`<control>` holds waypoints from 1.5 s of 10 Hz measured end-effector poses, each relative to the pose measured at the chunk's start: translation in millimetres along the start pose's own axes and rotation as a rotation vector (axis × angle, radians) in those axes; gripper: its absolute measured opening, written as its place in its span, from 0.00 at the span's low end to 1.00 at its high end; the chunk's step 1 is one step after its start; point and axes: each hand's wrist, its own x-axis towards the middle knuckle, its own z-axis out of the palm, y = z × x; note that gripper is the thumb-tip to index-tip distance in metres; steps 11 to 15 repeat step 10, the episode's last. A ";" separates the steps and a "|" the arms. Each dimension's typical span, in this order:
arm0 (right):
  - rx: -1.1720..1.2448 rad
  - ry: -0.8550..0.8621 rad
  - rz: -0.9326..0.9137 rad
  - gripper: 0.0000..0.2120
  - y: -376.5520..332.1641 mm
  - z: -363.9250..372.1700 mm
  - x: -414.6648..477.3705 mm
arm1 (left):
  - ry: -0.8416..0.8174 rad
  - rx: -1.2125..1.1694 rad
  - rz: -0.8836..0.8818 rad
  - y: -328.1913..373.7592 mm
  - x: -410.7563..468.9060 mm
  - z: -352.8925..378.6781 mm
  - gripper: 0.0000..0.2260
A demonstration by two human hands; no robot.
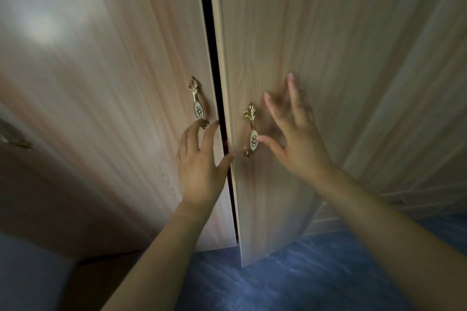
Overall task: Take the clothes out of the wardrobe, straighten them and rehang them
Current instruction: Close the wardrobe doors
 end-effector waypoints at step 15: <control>-0.040 0.031 0.265 0.32 -4.4 33.5 34.5 | -0.118 -0.044 0.029 -13.5 23.5 16.5 0.43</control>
